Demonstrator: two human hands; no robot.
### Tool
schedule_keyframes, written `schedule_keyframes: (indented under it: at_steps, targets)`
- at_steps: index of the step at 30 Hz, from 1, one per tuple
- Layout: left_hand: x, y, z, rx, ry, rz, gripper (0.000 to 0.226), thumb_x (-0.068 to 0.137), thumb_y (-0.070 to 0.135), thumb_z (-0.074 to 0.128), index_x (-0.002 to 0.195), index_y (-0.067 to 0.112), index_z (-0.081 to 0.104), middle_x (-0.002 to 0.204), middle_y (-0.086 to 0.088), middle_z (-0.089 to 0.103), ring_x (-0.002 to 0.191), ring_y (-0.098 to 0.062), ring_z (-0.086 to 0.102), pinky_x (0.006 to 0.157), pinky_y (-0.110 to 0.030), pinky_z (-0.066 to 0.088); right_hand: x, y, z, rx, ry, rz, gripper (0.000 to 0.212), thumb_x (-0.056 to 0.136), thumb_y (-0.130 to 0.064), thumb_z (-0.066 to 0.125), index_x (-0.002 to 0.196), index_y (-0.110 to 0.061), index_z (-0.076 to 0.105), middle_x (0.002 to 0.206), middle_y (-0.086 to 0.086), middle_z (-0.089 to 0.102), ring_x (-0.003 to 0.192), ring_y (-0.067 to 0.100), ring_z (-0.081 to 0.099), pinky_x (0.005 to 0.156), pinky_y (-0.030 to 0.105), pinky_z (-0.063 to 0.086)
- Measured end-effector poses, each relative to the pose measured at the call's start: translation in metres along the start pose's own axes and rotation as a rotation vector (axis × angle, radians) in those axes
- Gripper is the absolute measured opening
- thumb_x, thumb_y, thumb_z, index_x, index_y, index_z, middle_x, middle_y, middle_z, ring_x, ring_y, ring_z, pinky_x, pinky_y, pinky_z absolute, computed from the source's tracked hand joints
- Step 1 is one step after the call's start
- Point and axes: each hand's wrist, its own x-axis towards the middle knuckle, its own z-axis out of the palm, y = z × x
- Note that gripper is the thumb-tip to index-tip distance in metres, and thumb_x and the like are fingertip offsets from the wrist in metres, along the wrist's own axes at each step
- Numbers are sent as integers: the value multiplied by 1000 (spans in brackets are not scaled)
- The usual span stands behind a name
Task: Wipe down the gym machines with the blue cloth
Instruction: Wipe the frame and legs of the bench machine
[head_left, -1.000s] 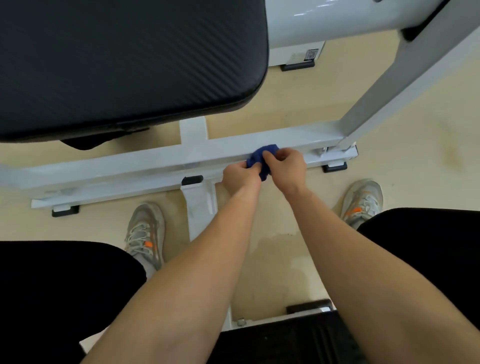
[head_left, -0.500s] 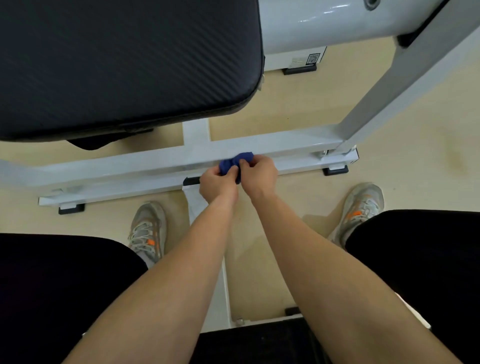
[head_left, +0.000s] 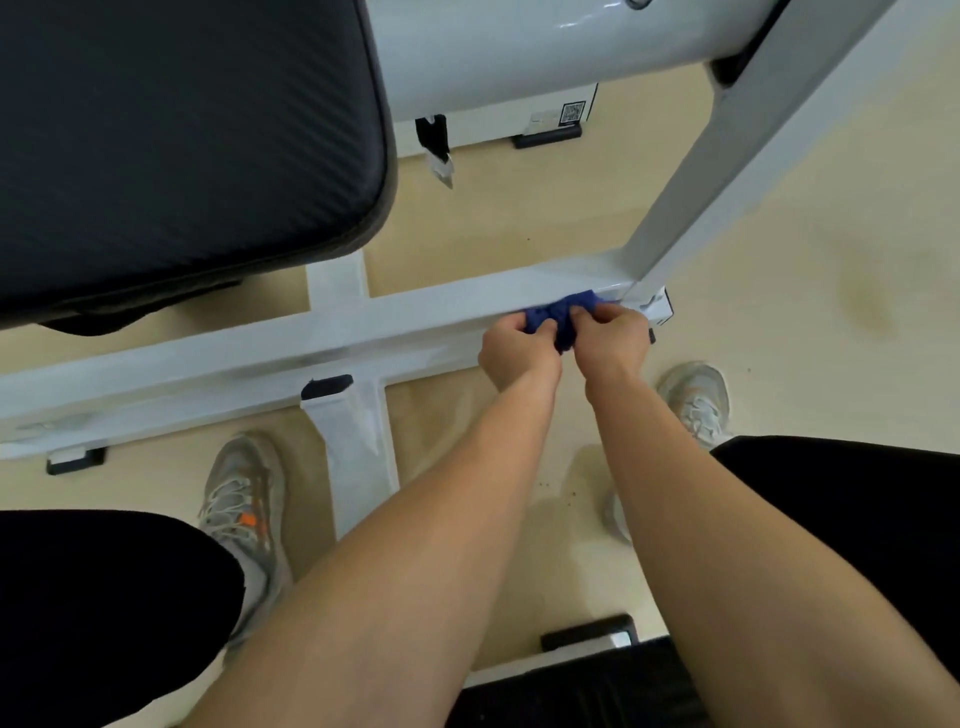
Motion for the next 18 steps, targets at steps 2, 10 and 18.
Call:
schedule_keyframes:
  at_steps: [2,10,18]
  targets:
    - [4,-3,-3,20,9,20,8,79,17,71,72,18,68,72,3,71,72,-19,69,73,-31,58,5,2,-6,-46,-26,-18,17,88,-19,66,80,-5,72,80,16,72,78,28,69,77,45,58]
    - [15,-18,-96,31,141,109,14,83,17,73,88,25,63,83,13,65,77,-7,64,67,-14,47,-57,-10,57,-131,-255,-121,19,88,-21,64,71,-15,70,71,3,72,75,21,71,76,41,59]
    - [34,-38,-198,192,323,248,21,86,9,68,95,24,57,92,11,59,84,-9,56,75,-19,41,-131,-23,136,-158,-331,-157,32,92,-29,61,63,-18,58,59,-2,60,56,14,57,49,24,36]
